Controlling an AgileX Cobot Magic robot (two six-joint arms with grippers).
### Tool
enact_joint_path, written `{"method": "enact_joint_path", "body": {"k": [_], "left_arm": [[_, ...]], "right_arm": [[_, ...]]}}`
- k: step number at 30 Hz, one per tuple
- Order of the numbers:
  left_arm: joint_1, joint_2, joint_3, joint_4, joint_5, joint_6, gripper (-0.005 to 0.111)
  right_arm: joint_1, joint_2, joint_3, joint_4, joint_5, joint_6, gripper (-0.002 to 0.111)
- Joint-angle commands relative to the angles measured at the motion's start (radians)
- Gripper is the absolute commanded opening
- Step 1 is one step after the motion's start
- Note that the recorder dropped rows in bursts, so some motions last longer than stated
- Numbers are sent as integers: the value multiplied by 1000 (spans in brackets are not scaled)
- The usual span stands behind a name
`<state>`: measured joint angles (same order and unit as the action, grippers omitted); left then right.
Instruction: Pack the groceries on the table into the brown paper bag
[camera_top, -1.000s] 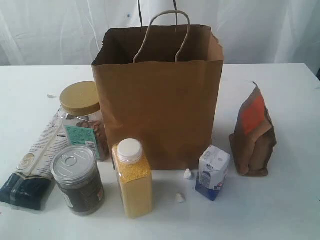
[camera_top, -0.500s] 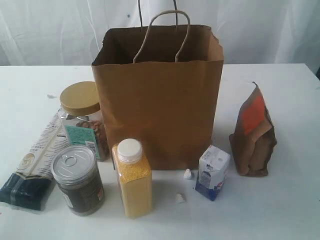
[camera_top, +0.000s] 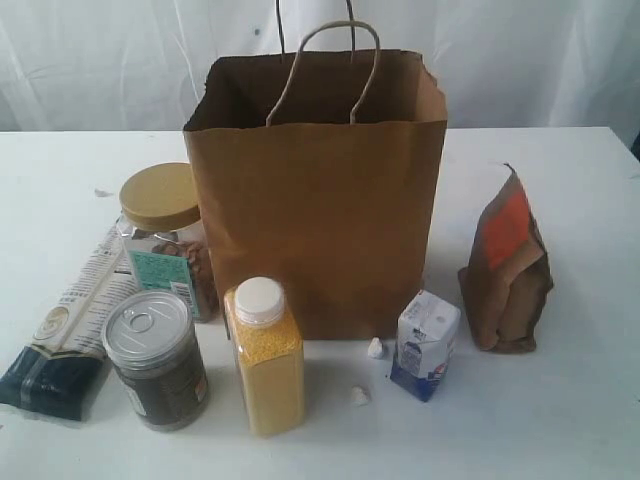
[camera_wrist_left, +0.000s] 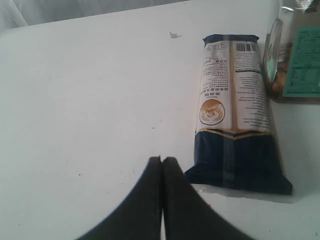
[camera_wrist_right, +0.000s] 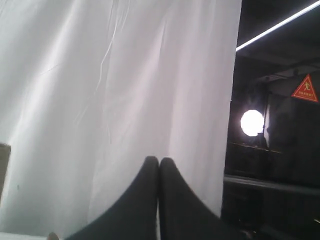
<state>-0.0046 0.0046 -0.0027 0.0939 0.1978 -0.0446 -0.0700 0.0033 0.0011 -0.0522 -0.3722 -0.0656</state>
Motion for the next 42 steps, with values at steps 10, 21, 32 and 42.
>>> {"method": "enact_joint_path", "body": {"k": [10,21,32,42], "left_arm": [[3,-5,3,-3,-4,-3,0],[3,-5,3,-3,-4,-3,0],[3,-5,3,-3,-4,-3,0],[3,-5,3,-3,-4,-3,0]], "right_arm": [[6,52,-195,-189,496,845,0],[82,654,-541,79,1128,66,0],[82,926,-795,194,1499,-90,0],[82,1035,-831,324,869,-195,8]]}}
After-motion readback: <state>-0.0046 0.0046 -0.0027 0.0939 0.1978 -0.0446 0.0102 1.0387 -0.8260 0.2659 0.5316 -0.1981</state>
